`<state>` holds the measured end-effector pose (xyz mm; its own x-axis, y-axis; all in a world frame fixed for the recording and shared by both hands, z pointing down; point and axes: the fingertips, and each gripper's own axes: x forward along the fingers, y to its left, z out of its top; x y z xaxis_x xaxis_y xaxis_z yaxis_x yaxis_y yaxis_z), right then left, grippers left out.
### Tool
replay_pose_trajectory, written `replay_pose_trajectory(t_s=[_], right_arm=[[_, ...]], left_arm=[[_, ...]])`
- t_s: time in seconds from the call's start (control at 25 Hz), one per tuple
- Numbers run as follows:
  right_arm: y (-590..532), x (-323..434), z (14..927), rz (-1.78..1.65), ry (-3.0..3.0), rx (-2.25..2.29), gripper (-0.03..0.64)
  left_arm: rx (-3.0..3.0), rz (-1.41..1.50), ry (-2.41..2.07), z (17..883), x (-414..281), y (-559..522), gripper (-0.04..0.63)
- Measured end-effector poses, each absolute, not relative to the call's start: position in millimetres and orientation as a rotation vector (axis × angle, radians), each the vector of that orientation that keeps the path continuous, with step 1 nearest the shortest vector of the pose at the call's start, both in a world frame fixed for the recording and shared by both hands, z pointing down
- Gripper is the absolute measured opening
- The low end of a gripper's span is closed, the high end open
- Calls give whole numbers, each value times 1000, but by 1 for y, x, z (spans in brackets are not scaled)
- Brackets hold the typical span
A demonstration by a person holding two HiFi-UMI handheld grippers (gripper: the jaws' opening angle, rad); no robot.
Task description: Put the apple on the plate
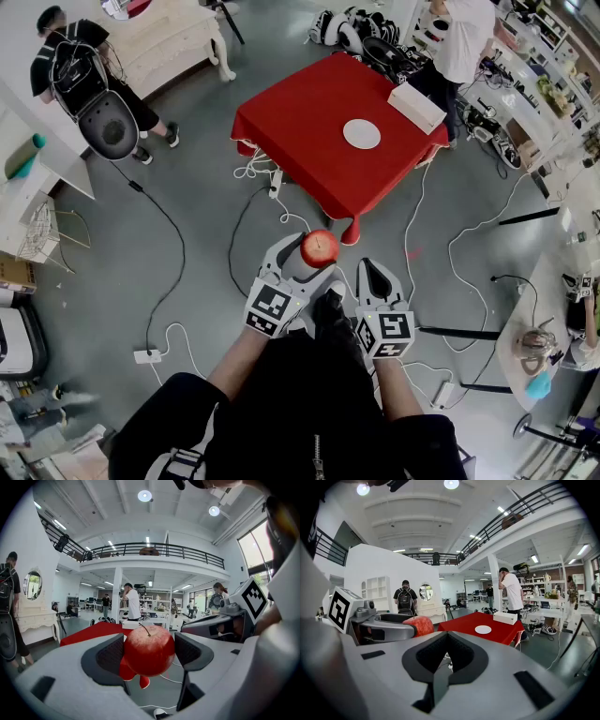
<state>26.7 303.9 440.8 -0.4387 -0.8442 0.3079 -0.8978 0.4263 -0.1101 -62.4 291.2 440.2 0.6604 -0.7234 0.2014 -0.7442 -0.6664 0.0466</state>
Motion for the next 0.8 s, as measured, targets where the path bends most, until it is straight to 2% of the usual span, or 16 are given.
replay_pose_trajectory(t_s=[0.8], right_arm=[[273, 33, 452, 485, -2469, 1533, 11]], left_arm=[[2697, 291, -1196, 457, -65, 255, 333]])
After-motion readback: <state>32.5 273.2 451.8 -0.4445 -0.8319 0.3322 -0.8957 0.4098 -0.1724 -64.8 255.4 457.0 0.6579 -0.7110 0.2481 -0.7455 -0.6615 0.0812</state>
